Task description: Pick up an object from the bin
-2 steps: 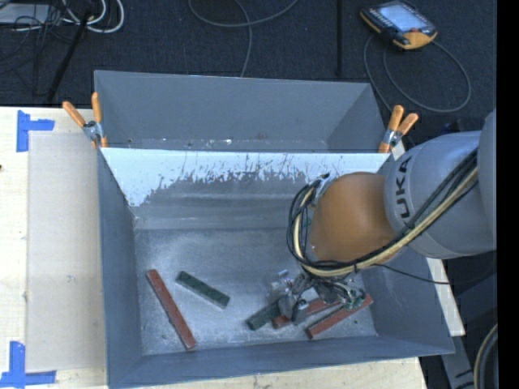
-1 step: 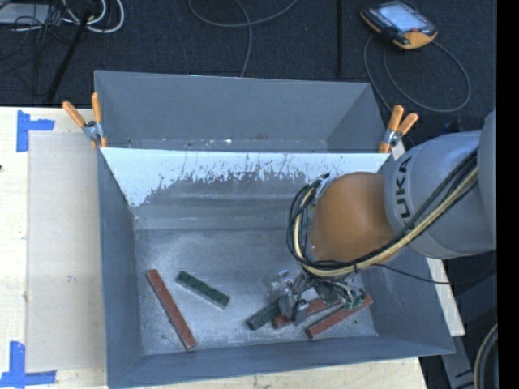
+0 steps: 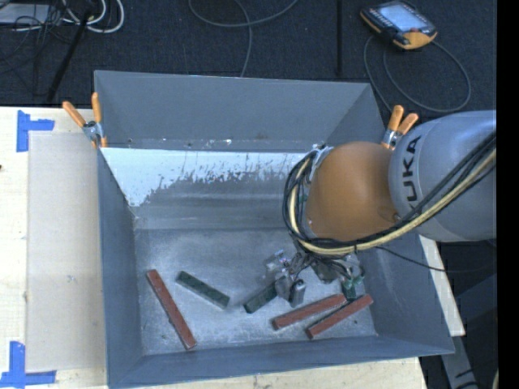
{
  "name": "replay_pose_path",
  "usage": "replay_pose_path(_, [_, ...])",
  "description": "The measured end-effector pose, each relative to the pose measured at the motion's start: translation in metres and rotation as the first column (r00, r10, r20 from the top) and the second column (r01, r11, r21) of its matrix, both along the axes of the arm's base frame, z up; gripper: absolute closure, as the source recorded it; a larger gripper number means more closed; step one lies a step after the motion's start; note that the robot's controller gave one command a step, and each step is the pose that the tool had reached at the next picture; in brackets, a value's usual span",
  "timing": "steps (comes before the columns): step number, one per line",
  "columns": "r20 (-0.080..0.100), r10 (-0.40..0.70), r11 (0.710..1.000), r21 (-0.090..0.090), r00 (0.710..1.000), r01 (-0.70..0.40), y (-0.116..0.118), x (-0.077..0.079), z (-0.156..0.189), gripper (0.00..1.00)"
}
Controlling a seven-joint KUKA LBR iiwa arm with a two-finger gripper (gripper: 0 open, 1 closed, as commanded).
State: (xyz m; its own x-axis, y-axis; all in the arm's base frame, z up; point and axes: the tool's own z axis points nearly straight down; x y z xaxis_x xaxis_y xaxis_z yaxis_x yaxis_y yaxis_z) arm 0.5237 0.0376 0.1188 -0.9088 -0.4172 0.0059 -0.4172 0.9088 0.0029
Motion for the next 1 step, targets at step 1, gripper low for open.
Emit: replay_pose_path(1, [0.003,0.008,1.0,0.001,1.0,-0.008,0.0046,0.0045,0.0155,1.0])
